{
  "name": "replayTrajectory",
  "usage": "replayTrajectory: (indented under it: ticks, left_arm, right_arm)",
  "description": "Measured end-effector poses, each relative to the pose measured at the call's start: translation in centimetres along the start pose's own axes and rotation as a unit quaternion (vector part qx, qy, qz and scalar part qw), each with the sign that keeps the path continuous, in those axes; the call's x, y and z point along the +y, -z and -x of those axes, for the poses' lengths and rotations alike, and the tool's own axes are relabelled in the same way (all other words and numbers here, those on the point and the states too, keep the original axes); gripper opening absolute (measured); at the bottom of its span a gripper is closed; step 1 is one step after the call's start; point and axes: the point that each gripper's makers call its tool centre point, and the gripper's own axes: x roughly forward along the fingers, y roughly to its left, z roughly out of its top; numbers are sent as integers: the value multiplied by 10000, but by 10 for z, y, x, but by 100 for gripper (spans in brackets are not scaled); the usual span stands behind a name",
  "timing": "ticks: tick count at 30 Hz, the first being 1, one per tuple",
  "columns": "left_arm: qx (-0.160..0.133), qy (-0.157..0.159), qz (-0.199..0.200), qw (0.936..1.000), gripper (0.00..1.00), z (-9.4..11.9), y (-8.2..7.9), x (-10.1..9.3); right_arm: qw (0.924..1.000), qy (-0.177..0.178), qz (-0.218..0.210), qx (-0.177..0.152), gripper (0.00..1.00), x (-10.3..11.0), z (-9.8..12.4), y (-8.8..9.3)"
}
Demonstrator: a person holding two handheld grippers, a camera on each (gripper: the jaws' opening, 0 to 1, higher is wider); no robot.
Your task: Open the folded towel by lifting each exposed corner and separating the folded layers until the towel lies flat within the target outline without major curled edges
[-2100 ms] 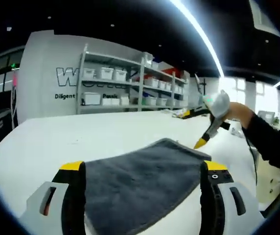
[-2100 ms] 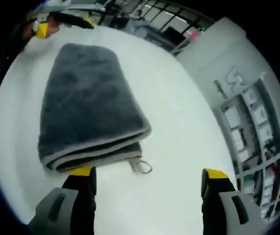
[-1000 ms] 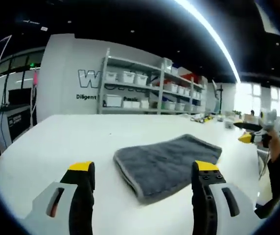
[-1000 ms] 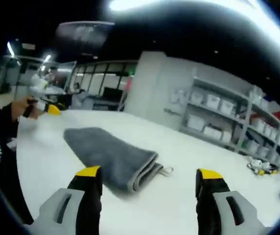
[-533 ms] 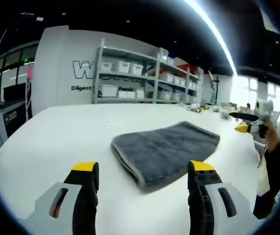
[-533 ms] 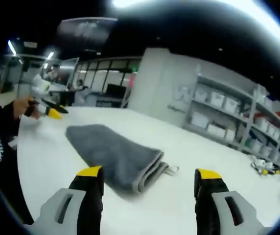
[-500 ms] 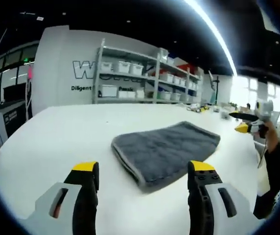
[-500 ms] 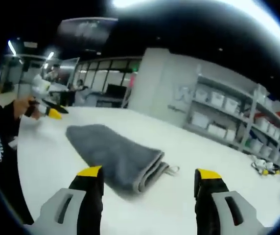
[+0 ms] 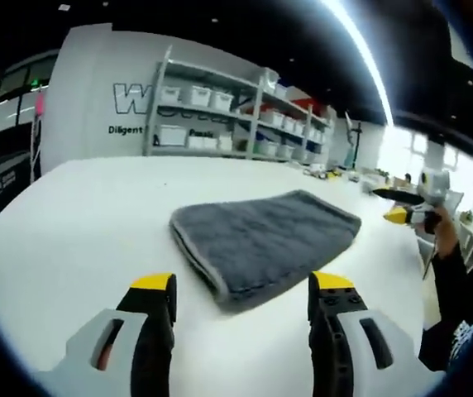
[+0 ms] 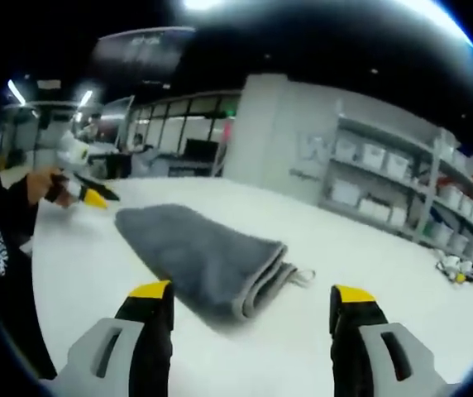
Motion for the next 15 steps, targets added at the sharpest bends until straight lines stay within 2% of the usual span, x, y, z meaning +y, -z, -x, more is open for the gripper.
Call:
replayTrajectory:
  ticks: [2, 9, 13, 15]
  left_arm:
    - [-16, 226, 399, 9989, 58, -3, 1, -5]
    - [75, 55, 224, 9997, 55, -8, 6, 1]
    - [162, -67, 173, 9997, 46, -11, 11, 6]
    - [162, -95, 202, 9996, 42, -11, 11, 8]
  right_arm:
    - [10000, -49, -54, 55, 74, 0, -3, 4]
    - [9991, -132, -367, 192, 63, -2, -13, 15]
    - [9980, -245, -433, 379, 66, 7, -18, 22]
    - [9982, -241, -367, 402, 63, 10, -20, 21]
